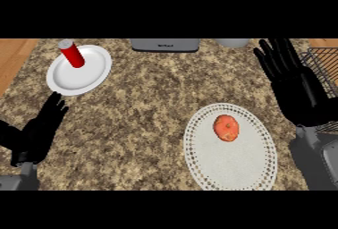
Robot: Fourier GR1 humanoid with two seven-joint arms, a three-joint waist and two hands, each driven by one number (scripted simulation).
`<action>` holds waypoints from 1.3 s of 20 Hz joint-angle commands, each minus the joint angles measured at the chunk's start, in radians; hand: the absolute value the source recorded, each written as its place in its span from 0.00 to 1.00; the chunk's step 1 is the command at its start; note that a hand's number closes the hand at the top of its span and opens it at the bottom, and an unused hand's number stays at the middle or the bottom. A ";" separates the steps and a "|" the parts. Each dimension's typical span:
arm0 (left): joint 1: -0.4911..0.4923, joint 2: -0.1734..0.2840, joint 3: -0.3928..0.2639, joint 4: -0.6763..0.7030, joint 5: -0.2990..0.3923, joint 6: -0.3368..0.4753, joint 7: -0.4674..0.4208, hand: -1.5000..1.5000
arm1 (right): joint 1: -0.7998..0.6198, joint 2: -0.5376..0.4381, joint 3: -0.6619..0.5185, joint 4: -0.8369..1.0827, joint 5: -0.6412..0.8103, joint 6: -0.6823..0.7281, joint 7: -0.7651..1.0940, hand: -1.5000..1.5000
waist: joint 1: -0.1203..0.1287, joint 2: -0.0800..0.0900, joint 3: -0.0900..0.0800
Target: Pick the squash from the placemat and place it in the basket
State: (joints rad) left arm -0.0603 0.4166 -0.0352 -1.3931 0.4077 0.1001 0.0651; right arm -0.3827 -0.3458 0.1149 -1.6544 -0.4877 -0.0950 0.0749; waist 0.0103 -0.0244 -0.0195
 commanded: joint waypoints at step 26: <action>-0.150 0.036 -0.016 0.045 -0.128 0.029 0.119 0.50 | -0.314 -0.158 0.262 -0.076 0.692 0.370 0.132 0.00 | -0.033 0.007 0.014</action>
State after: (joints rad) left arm -0.1979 0.4520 -0.0546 -1.3542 0.2842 0.1180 0.1639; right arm -0.5932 -0.4125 0.3879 -1.6903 0.1039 0.2585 0.0253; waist -0.0112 -0.0095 -0.0031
